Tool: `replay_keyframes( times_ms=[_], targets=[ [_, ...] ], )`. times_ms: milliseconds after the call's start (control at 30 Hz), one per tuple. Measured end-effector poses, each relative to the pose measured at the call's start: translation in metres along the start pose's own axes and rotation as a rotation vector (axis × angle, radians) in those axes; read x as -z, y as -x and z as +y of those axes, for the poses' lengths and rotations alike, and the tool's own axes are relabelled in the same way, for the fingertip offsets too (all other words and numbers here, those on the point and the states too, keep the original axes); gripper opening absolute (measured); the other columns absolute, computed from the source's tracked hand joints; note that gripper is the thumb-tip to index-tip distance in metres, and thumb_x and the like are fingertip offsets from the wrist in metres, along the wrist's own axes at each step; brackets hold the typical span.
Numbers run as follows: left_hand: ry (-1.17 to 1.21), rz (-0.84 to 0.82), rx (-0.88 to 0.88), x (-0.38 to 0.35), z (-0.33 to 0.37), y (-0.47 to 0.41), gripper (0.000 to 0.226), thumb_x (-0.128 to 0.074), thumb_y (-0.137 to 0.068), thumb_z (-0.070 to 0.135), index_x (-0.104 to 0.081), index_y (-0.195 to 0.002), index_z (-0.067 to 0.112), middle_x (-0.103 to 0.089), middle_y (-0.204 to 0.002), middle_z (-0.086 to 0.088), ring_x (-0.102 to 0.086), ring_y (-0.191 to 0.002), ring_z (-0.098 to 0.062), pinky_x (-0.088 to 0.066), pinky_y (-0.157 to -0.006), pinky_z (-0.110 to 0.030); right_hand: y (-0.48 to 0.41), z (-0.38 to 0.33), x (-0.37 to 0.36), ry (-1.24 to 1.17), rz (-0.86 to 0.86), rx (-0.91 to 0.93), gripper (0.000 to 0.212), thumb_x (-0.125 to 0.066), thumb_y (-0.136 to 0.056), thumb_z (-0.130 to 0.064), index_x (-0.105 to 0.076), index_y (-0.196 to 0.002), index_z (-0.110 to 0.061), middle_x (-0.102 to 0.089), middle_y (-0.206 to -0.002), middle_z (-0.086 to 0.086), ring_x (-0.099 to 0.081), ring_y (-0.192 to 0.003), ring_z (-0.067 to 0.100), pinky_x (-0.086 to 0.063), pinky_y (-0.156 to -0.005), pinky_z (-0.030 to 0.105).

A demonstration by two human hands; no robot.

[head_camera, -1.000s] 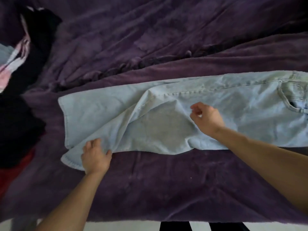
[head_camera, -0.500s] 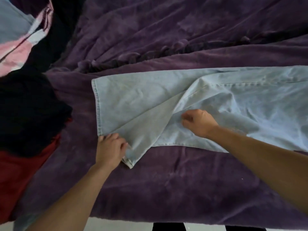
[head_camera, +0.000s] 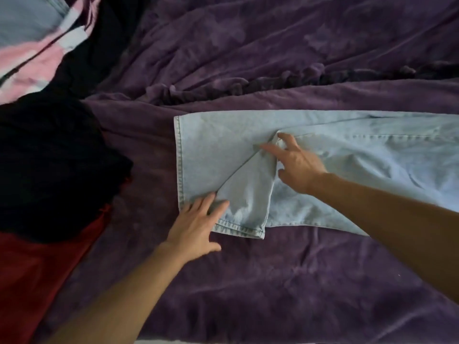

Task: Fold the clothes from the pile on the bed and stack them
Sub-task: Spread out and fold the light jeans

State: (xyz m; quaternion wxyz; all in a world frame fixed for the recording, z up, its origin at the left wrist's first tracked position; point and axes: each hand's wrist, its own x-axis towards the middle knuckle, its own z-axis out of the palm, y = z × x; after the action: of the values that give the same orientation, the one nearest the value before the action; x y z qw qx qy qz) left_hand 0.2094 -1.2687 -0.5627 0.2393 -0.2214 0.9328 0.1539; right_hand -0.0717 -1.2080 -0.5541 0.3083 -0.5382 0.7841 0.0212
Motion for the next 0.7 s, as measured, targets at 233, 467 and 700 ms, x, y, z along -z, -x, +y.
replay_keyframes(
  times_ms=[233,467,700],
  targets=[
    [1.218,0.445,0.504,0.019,-0.036,-0.027,0.016,-0.056,-0.078,0.022,-0.066,-0.077,0.01,-0.064,-0.075,-0.003,-0.057,-0.071,-0.012,-0.048,-0.066,-0.029,-0.041,-0.022,0.014,-0.348,0.294,-0.25,0.02,-0.059,-0.088,-0.034,-0.069,-0.091,-0.016,-0.063,-0.093,0.008,-0.062,-0.091,0.031,-0.041,-0.068,0.031],
    [1.136,0.408,0.968,0.028,-0.075,-0.066,0.024,-0.068,-0.078,0.032,-0.061,-0.081,0.009,-0.06,-0.074,-0.006,-0.059,-0.073,-0.026,-0.043,-0.062,-0.03,-0.045,-0.044,0.04,-0.341,0.407,-0.15,0.045,-0.054,-0.094,-0.035,-0.047,-0.136,-0.021,-0.053,-0.133,0.006,-0.057,-0.113,0.028,-0.05,-0.088,0.039],
    [1.213,0.495,0.98,0.017,-0.06,-0.077,0.055,-0.074,-0.06,0.054,-0.07,-0.088,0.007,-0.071,-0.087,-0.008,-0.069,-0.081,-0.025,-0.058,-0.073,-0.042,0.016,-0.009,-0.041,0.041,0.13,-0.211,0.066,-0.036,-0.096,-0.055,-0.015,-0.152,-0.027,-0.001,-0.162,0.008,0.001,-0.149,0.028,-0.015,-0.115,0.051]
  ],
)
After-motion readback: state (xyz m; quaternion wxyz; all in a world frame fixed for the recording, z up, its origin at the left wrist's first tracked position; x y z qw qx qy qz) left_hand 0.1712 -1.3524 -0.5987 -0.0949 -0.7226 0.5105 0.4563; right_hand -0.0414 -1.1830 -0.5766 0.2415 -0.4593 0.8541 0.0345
